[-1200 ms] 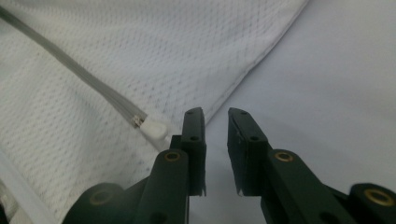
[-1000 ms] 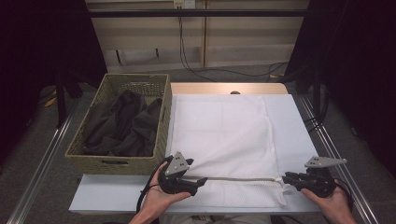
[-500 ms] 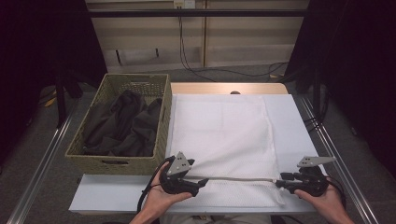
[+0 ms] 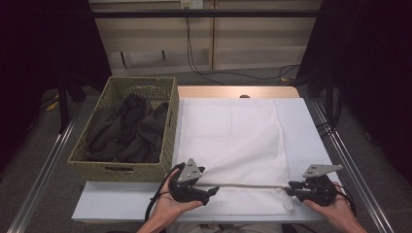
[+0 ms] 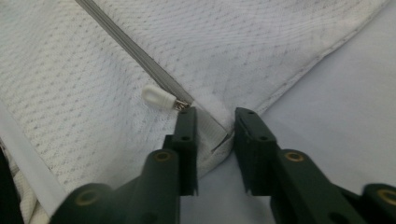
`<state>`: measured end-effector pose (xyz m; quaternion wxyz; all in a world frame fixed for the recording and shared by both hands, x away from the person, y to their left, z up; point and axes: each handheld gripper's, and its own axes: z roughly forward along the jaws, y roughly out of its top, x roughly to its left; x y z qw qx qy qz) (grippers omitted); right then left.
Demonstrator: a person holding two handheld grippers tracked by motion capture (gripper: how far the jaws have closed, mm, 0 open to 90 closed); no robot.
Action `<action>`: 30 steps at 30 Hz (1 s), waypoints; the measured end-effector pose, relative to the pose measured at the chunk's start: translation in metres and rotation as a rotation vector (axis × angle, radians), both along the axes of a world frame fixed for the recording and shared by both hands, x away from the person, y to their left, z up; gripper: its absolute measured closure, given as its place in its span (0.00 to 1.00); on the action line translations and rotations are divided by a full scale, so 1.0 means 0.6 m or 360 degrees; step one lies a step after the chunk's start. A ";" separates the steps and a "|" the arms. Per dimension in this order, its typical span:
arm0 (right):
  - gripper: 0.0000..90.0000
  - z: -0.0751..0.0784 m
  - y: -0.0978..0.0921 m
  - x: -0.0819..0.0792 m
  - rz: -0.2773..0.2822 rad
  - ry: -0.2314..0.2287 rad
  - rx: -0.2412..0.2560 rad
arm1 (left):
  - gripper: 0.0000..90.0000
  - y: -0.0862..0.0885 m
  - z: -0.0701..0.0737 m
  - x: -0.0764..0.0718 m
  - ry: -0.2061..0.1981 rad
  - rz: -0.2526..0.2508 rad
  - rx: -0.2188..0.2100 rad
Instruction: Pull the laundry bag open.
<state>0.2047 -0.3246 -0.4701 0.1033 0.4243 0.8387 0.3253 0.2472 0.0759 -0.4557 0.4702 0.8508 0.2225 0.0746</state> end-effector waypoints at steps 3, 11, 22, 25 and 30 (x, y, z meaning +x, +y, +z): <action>0.89 -0.001 -0.005 0.005 -0.0009 0.0018 0.0033 | 0.25 -0.005 0.000 -0.002 0.0017 -0.0023 -0.0011; 0.93 0.004 -0.015 0.006 -0.0038 0.0078 0.0135 | 0.26 -0.018 0.002 -0.007 0.0002 -0.0053 0.0001; 0.93 0.022 -0.029 0.003 -0.0065 0.0002 0.0235 | 0.24 -0.042 0.006 -0.009 0.0022 -0.0118 -0.0050; 0.93 0.029 -0.031 0.001 -0.0075 -0.0025 0.0265 | 0.24 -0.054 0.008 -0.013 0.0022 -0.0147 -0.0076; 0.93 0.036 -0.030 0.002 -0.0072 -0.0078 0.0302 | 0.24 -0.070 0.010 -0.014 0.0008 -0.0139 -0.0087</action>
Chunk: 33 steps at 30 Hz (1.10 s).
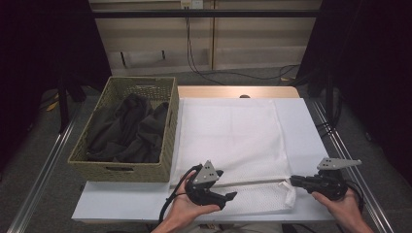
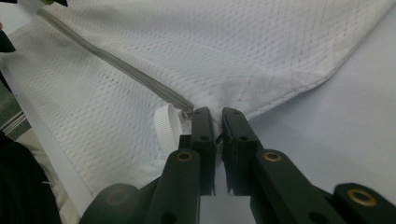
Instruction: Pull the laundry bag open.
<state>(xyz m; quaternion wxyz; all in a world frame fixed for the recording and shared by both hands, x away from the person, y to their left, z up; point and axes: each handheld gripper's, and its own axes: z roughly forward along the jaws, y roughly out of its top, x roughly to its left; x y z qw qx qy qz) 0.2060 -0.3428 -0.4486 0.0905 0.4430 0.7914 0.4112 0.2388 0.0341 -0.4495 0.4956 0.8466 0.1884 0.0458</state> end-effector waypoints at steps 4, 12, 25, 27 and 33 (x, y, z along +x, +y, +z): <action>0.93 0.005 0.001 0.002 0.0000 -0.0016 0.0008 | 0.22 -0.010 0.002 0.001 -0.0020 -0.0009 -0.0009; 0.94 0.013 0.006 0.008 0.0002 -0.0009 0.0024 | 0.32 -0.040 0.008 0.004 -0.0043 -0.0073 0.0035; 0.94 0.025 0.021 0.019 0.0033 -0.0065 0.0022 | 0.49 -0.092 0.018 0.024 -0.0052 -0.0149 0.0007; 0.94 0.023 0.019 0.015 0.0036 -0.0068 0.0024 | 0.56 -0.105 0.015 0.022 -0.0058 -0.0179 0.0003; 0.94 0.030 0.019 0.013 0.0034 -0.0092 0.0044 | 0.72 -0.147 0.013 0.018 -0.0079 -0.0277 0.0011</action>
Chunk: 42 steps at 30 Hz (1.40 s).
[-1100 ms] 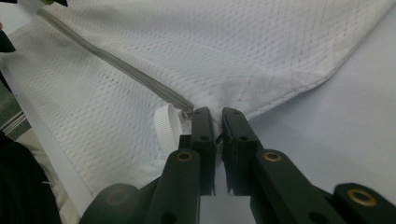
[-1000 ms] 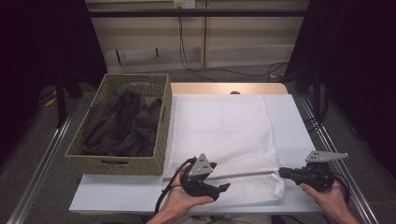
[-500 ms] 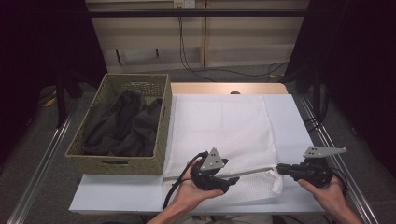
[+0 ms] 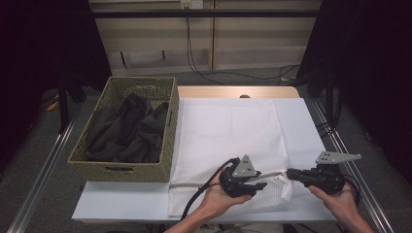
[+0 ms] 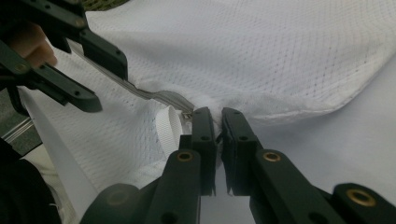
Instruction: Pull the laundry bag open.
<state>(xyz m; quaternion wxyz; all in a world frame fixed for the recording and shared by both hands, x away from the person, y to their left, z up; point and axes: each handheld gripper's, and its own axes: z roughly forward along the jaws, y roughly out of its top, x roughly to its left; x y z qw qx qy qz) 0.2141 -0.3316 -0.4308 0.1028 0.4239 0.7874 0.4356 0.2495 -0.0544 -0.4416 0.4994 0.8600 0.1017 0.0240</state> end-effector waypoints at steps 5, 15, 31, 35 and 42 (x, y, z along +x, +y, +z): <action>0.94 0.004 0.003 -0.003 0.0012 -0.0016 0.0004 | 0.78 -0.023 -0.005 0.005 0.0025 -0.0001 -0.0022; 0.94 0.007 0.006 -0.003 0.0031 -0.0036 -0.0011 | 0.87 -0.038 -0.015 0.011 0.0078 -0.0031 -0.0009; 0.94 0.007 0.014 -0.006 0.0080 -0.0048 -0.0020 | 0.90 -0.059 -0.030 0.019 0.0115 -0.0016 0.0026; 0.94 0.007 0.017 -0.007 0.0100 -0.0051 -0.0021 | 0.89 -0.063 -0.035 0.022 0.0134 -0.0007 0.0024; 0.94 0.004 0.020 -0.009 0.0130 -0.0044 -0.0027 | 0.96 -0.065 -0.038 0.026 0.0144 -0.0002 0.0053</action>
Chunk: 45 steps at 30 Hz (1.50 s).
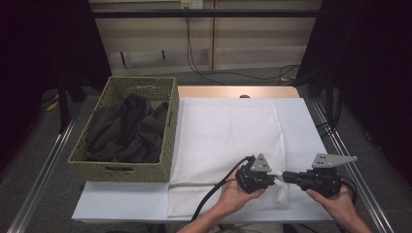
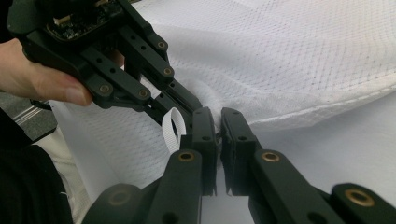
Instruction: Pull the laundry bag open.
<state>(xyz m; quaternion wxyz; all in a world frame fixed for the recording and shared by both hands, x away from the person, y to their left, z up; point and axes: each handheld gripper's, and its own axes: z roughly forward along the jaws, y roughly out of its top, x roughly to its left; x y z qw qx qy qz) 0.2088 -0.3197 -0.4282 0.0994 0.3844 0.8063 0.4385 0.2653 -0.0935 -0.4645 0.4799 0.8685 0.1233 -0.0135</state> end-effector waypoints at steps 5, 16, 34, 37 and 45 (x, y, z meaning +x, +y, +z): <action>0.94 -0.002 -0.001 0.000 -0.0002 0.0002 0.0013 | 0.96 0.003 0.004 -0.001 -0.0009 -0.0001 0.0022; 0.72 -0.013 -0.013 -0.003 -0.0051 0.0082 0.0111 | 0.96 0.011 0.007 -0.001 -0.0015 -0.0005 -0.0017; 0.95 -0.017 0.000 0.012 0.0007 0.0171 0.0168 | 0.96 0.008 0.001 -0.008 -0.0003 -0.0026 0.0009; 0.96 -0.017 -0.002 0.011 -0.0004 0.0154 0.0160 | 0.96 0.012 0.002 -0.006 0.0002 -0.0031 0.0029; 0.96 -0.015 -0.001 0.010 -0.0001 0.0138 0.0165 | 0.96 0.018 0.006 -0.006 0.0005 -0.0036 0.0033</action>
